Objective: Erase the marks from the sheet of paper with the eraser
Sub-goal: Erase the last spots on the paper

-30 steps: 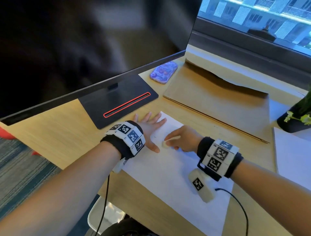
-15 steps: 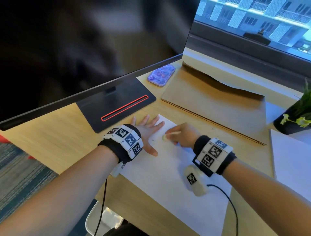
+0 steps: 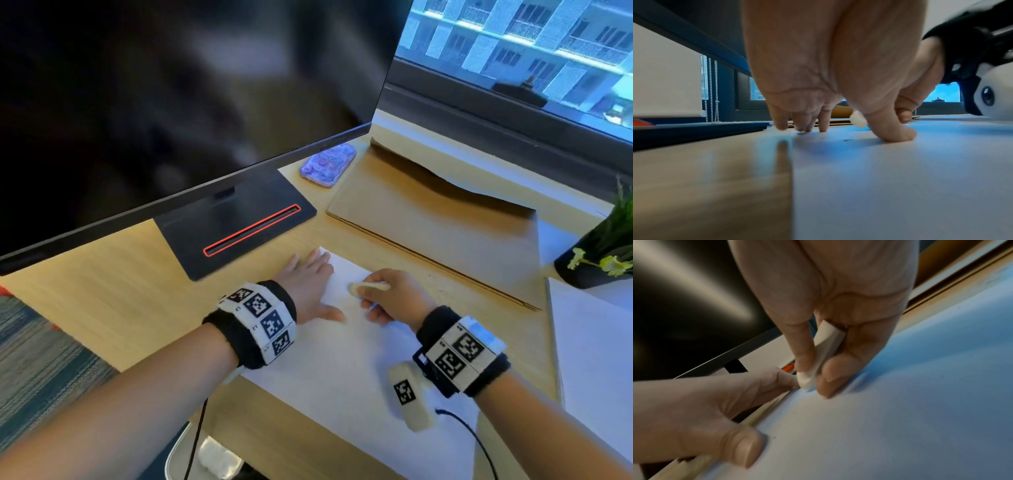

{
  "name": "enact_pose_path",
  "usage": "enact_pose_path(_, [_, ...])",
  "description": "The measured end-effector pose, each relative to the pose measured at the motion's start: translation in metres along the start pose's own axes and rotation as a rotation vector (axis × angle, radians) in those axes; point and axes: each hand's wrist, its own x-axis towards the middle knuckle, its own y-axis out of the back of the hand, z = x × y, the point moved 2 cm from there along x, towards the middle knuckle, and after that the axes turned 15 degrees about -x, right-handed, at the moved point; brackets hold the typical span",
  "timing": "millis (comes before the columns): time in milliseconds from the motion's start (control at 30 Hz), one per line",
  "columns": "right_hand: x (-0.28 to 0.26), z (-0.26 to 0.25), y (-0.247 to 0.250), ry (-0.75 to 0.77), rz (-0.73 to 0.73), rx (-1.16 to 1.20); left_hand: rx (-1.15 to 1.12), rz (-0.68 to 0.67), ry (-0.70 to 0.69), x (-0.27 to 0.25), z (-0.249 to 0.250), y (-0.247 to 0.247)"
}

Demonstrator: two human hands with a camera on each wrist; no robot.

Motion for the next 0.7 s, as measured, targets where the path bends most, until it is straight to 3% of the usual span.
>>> enact_pose_path(133, [0.014, -0.007, 0.005, 0.020, -0.033, -0.089, -0.058, -0.020, -0.017, 0.002, 0.007, -0.002])
enact_pose_path(267, [0.034, -0.024, 0.008, 0.050, 0.043, -0.224, -0.149, -0.082, -0.015, 0.004, 0.003, 0.000])
enact_pose_path(433, [0.052, -0.030, 0.009, 0.050, 0.031, -0.195, -0.275, -0.083, 0.011, -0.003, -0.002, 0.009])
enact_pose_path(567, [0.059, -0.033, 0.010, 0.112, 0.105, -0.250, -0.139, -0.174, -0.080, -0.001, -0.005, 0.007])
enact_pose_path(700, [0.056, -0.041, 0.014, 0.217, 0.163, -0.493, -0.039, -0.207, -0.078, 0.004, -0.005, 0.002])
